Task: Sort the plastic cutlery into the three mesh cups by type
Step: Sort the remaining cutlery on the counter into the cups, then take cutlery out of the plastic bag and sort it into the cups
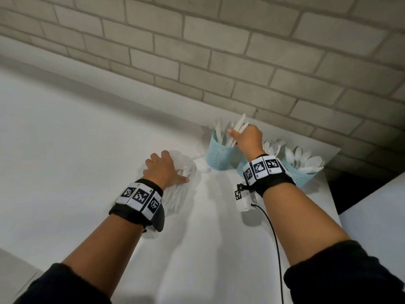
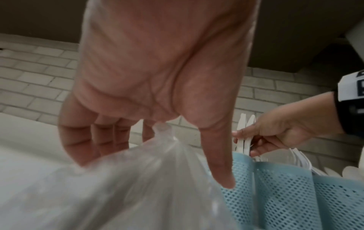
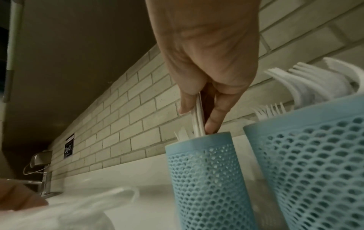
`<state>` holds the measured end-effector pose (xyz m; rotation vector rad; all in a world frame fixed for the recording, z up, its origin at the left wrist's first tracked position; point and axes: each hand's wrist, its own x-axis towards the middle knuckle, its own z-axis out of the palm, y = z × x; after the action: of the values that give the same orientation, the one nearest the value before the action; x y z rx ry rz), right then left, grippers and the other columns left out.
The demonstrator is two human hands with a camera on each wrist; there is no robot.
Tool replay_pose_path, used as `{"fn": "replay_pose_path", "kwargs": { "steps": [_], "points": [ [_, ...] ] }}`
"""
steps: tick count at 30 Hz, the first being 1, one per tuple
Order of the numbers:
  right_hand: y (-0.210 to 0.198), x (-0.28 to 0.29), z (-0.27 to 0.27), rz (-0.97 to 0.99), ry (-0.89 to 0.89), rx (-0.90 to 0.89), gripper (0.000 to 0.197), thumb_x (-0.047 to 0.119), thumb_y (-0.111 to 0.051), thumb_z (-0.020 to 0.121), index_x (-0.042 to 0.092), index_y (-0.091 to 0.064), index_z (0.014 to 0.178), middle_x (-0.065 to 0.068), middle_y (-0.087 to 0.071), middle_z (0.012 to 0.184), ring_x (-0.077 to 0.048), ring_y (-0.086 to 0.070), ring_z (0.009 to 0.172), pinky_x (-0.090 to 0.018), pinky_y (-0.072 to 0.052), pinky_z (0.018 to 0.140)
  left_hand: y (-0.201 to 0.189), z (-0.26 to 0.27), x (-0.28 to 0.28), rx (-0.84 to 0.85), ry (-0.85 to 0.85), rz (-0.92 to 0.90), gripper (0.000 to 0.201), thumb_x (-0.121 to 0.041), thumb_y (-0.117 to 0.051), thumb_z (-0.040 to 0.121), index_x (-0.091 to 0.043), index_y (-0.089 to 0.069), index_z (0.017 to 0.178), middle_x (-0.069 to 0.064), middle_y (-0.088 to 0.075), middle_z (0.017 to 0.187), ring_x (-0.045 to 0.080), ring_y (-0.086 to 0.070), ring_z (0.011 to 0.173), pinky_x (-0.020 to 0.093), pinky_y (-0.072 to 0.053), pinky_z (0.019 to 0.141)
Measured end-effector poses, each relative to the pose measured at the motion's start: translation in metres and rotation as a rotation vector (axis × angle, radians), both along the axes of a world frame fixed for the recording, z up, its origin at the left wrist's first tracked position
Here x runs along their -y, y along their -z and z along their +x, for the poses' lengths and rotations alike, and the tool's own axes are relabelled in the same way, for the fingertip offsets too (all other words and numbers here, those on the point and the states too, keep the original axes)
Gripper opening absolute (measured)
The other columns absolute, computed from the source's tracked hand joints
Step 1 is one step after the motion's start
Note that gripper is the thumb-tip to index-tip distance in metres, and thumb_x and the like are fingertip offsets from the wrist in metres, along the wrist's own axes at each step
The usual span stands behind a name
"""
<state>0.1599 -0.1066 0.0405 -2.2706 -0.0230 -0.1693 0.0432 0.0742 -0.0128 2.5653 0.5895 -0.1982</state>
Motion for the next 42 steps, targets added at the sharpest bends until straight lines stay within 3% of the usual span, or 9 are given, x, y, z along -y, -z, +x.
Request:
{"fn": "replay_pose_path", "kwargs": {
  "steps": [2,8,15,19,24,31,35,39,42],
  "points": [
    [0.0,0.0,0.0,-0.043,-0.012,-0.016,0.024,0.027,-0.071,0.083,0.004,-0.064,0.088,-0.008,-0.063,0.091,-0.02,-0.058,0.082,-0.026,-0.042,0.07,0.004,-0.001,-0.001,-0.001,0.004,-0.012,0.095,-0.045,-0.077,0.07,-0.01,-0.023,0.14,0.017,-0.035,0.135,0.035,-0.036,0.126,0.041,-0.038,0.099],
    [-0.003,0.001,-0.004,0.026,0.023,0.069,0.054,0.022,-0.071,0.082,0.008,-0.047,0.128,-0.015,-0.054,0.125,-0.028,-0.054,0.113,-0.033,-0.044,0.091,0.01,0.0,-0.007,0.151,-0.031,-0.1,0.066,-0.03,-0.077,0.074,-0.007,-0.042,0.125,0.017,-0.048,0.123,0.032,-0.053,0.108,0.035,-0.045,0.09],
    [-0.005,0.006,-0.029,0.125,0.022,0.325,0.04,0.018,-0.062,0.087,0.012,-0.047,0.124,-0.012,-0.044,0.127,-0.023,-0.048,0.112,-0.026,-0.039,0.088,0.005,-0.007,-0.004,0.424,-0.045,-0.168,0.016,-0.006,-0.053,0.088,0.002,-0.06,0.1,0.019,-0.066,0.097,0.029,-0.057,0.084,0.026,-0.037,0.069],
    [-0.004,0.016,-0.045,0.19,-0.005,0.318,0.027,0.015,-0.062,0.087,0.01,-0.055,0.113,-0.01,-0.053,0.118,-0.015,-0.05,0.101,-0.025,-0.043,0.088,-0.01,-0.013,0.009,0.492,0.06,-0.201,0.013,-0.004,-0.062,0.083,0.004,-0.065,0.093,0.016,-0.067,0.091,0.021,-0.053,0.077,0.025,-0.038,0.069],
    [-0.012,0.043,-0.066,0.268,-0.036,0.201,0.009,0.008,-0.06,0.086,0.016,-0.061,0.091,0.008,-0.056,0.078,-0.012,-0.053,0.079,-0.022,-0.046,0.073,-0.031,-0.015,0.042,0.56,0.221,-0.372,0.011,0.0,-0.069,0.075,-0.005,-0.069,0.085,0.001,-0.063,0.079,0.013,-0.054,0.07,0.012,-0.039,0.058],
    [-0.041,0.091,-0.134,0.131,-0.348,-0.111,0.009,0.023,-0.072,0.08,0.021,-0.063,0.082,-0.002,-0.065,0.074,-0.007,-0.059,0.064,-0.01,-0.042,0.054,-0.033,-0.002,0.107,0.503,0.484,-0.579,0.022,0.004,-0.078,0.068,-0.007,-0.067,0.083,-0.012,-0.056,0.064,-0.01,-0.051,0.05,0.001,-0.037,0.052],
    [-0.03,0.106,-0.154,-0.158,-0.308,-0.289,0.023,0.036,-0.077,0.073,0.02,-0.062,0.078,0.007,-0.061,0.067,-0.006,-0.056,0.06,-0.019,-0.04,0.057,-0.022,0.005,0.133,0.439,0.577,-0.624,0.025,0.006,-0.076,0.068,-0.005,-0.068,0.088,-0.008,-0.06,0.07,0.002,-0.054,0.061,0.005,-0.044,0.058],
    [-0.003,0.1,-0.163,-0.365,-0.179,-0.382,0.039,0.038,-0.076,0.074,0.015,-0.055,0.098,0.005,-0.052,0.085,-0.013,-0.054,0.069,-0.025,-0.044,0.062,-0.007,0.012,0.141,0.373,0.606,-0.642,0.028,0.009,-0.074,0.069,-0.01,-0.067,0.089,-0.006,-0.061,0.072,0.006,-0.053,0.063,0.01,-0.046,0.065],
    [0.012,0.091,-0.165,-0.316,-0.13,-0.342,0.03,0.031,-0.073,0.079,0.021,-0.045,0.074,0.005,-0.049,0.073,-0.013,-0.05,0.065,-0.025,-0.041,0.06,-0.006,0.015,0.139,0.36,0.6,-0.68,0.031,0.013,-0.07,0.071,-0.008,-0.066,0.093,-0.005,-0.059,0.075,0.005,-0.052,0.064,0.004,-0.045,0.063]
  ]
}}
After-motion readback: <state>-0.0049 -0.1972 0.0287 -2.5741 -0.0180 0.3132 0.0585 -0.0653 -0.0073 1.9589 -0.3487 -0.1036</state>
